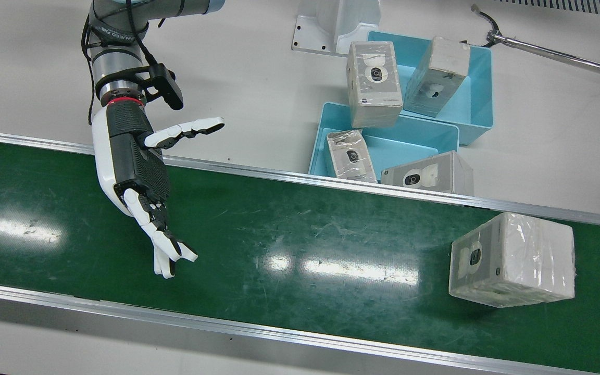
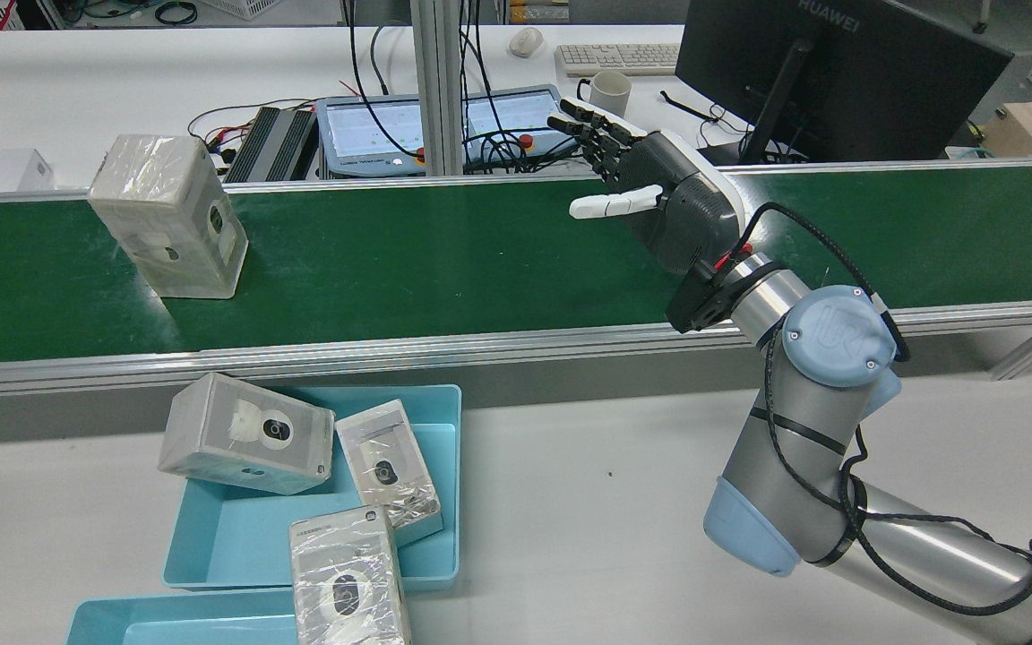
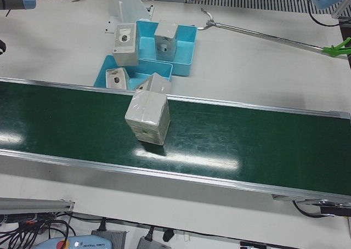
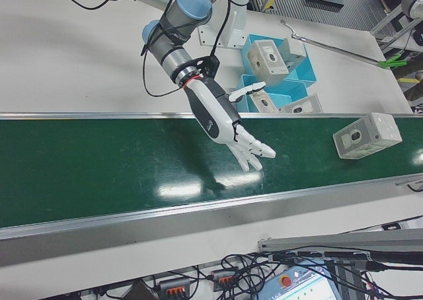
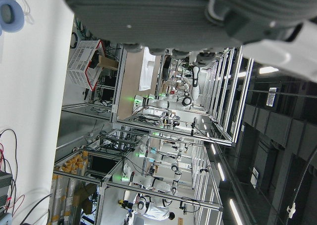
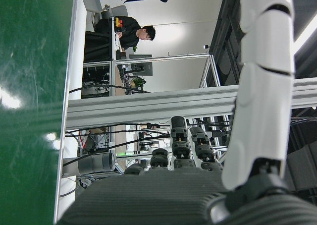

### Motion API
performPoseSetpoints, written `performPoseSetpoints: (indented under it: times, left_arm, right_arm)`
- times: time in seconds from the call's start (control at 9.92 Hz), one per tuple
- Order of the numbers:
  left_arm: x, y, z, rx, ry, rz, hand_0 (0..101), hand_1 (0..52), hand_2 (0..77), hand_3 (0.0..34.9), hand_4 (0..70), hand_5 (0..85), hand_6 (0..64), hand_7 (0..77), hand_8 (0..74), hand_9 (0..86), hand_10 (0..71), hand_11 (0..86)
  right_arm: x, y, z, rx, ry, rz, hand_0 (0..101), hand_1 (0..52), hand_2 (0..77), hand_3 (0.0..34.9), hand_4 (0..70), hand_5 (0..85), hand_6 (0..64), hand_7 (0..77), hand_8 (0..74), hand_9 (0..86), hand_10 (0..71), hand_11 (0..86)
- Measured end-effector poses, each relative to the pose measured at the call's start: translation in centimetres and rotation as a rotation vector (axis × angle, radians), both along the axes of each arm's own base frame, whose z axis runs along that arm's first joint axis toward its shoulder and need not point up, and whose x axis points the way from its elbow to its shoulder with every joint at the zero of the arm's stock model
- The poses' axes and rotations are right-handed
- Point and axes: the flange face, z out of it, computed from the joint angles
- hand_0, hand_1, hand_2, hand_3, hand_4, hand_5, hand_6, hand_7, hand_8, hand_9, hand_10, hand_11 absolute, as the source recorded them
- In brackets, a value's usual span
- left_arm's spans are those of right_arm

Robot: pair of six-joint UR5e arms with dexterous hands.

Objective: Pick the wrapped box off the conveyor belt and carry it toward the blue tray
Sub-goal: 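Swing the right hand down toward the belt, palm facing the box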

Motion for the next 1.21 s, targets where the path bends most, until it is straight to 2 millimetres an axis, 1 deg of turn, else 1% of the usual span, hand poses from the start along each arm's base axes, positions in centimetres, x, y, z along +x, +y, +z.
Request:
performPoseSetpoints:
  times: [0.1,0.2,0.3,0.4,0.5,0.6,0.71,0.81,1.21]
  left_arm:
    - [0.0,0.0,0.0,0.000,0.000,0.000,0,0.0,1.1,0.0,0.0,1.1,0.5,0.5,0.5,0.5,0.5,0.5]
    - [0.0,0.0,0.0,0.000,0.000,0.000,0,0.0,0.5,0.0,0.0,1.1,0.5,0.5,0.5,0.5,0.5,0.5]
    - [0.0,0.0,0.0,0.000,0.000,0.000,0,0.0,1.1,0.0,0.0,1.1,0.5,0.5,0.5,0.5,0.5,0.5]
    - [0.0,0.0,0.0,0.000,0.000,0.000,0,0.0,1.1,0.0,0.0,1.1,0.5,0.5,0.5,0.5,0.5,0.5]
    - [0.0,0.0,0.0,0.000,0.000,0.000,0,0.0,1.1,0.0,0.0,1.1,0.5,0.5,0.5,0.5,0.5,0.5]
    - [0.0,0.0,0.0,0.000,0.000,0.000,0,0.0,0.5,0.0,0.0,1.1,0.5,0.5,0.5,0.5,0.5,0.5]
    - [0.0,0.0,0.0,0.000,0.000,0.000,0,0.0,1.1,0.0,0.0,1.1,0.5,0.5,0.5,0.5,0.5,0.5]
    - [0.0,0.0,0.0,0.000,0.000,0.000,0,0.0,0.5,0.0,0.0,1.1,0.5,0.5,0.5,0.5,0.0,0.5]
    - [0.0,0.0,0.0,0.000,0.000,0.000,0,0.0,0.5,0.0,0.0,1.1,0.5,0.5,0.5,0.5,0.5,0.5]
  right_arm:
    - [-0.2,0.1,-0.1,0.001,-0.001,-0.004,47,12.5,9.8,0.0,11.5,8.7,5.5,15.8,4.9,5.4,0.0,1.1]
    - [-0.8,0.2,-0.2,0.002,-0.002,-0.010,47,12.5,9.8,0.0,11.5,9.3,7.1,16.4,4.9,5.4,0.0,1.1]
    - [-1.9,0.5,-0.4,0.002,-0.003,-0.022,47,12.5,10.9,0.0,11.5,9.3,7.1,16.4,4.9,5.4,0.0,1.1]
    - [-2.9,0.8,-0.7,0.001,-0.006,-0.035,47,10.9,10.4,0.0,10.9,9.3,7.1,17.5,4.9,5.4,0.0,1.1]
    - [-3.6,1.1,-0.7,-0.001,-0.009,-0.046,46,10.9,7.6,0.0,11.5,9.3,7.1,17.5,3.8,6.5,0.0,1.1]
    - [-3.9,1.2,-0.4,-0.006,-0.007,-0.052,46,10.9,7.6,0.0,11.5,9.3,7.1,17.5,3.8,6.5,0.0,1.1]
    - [-4.0,1.2,0.0,-0.013,-0.003,-0.055,46,8.7,7.6,0.0,9.3,9.3,4.9,16.4,4.4,6.5,0.0,1.1]
    - [-4.1,1.2,0.3,-0.017,-0.002,-0.056,45,8.7,7.6,0.0,9.8,8.7,6.0,15.8,5.5,4.9,0.0,1.1]
    - [-4.0,1.1,0.1,-0.015,-0.006,-0.054,45,8.7,7.6,0.0,9.8,8.7,6.0,16.4,5.5,6.5,0.0,1.1]
